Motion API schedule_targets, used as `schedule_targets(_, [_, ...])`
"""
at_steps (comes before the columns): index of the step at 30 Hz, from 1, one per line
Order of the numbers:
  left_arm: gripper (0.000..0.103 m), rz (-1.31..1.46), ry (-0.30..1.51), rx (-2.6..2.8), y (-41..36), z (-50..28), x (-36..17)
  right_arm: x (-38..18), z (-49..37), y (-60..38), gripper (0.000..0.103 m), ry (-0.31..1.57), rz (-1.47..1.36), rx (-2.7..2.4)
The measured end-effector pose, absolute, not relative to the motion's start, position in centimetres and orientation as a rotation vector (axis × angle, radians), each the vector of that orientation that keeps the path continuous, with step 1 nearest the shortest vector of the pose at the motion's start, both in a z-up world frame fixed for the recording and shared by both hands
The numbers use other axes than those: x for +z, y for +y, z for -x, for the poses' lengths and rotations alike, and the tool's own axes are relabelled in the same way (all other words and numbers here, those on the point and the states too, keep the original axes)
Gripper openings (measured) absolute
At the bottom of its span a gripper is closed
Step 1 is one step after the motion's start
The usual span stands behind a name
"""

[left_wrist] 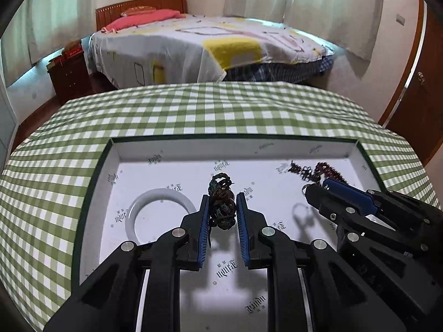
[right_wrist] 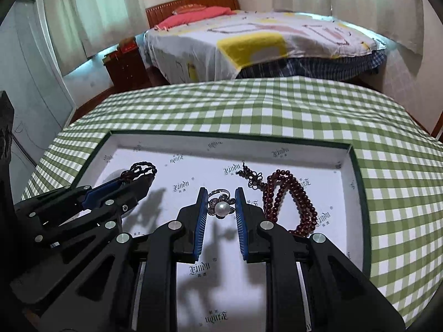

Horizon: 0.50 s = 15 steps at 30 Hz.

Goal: Organize jewelry
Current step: 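Carry the black bracelet and pearl ring into the tray with both tools, then open both tools to drop the bracelet and ring in the tray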

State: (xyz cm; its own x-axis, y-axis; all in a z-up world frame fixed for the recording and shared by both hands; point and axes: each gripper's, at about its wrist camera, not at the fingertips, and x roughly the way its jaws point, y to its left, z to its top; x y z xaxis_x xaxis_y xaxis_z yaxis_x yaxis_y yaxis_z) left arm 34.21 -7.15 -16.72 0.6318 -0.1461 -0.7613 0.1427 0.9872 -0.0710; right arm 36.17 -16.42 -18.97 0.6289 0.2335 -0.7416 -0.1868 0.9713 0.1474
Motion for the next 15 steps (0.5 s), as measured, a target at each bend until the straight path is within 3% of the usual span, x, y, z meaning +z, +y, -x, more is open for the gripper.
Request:
schedule_targets(12, [0.022,-0.017,0.917,-0.170,-7.37,-35.07,-17.28,-19.79,-37.09,-16.33,0.026,0.911,-0.064,0.241])
schedule_targets(15, [0.029,-0.006,0.922,-0.160,-7.10,-35.20,-17.23,-19.79,-37.19,-16.40,0.027,0.905,-0.073,0.237])
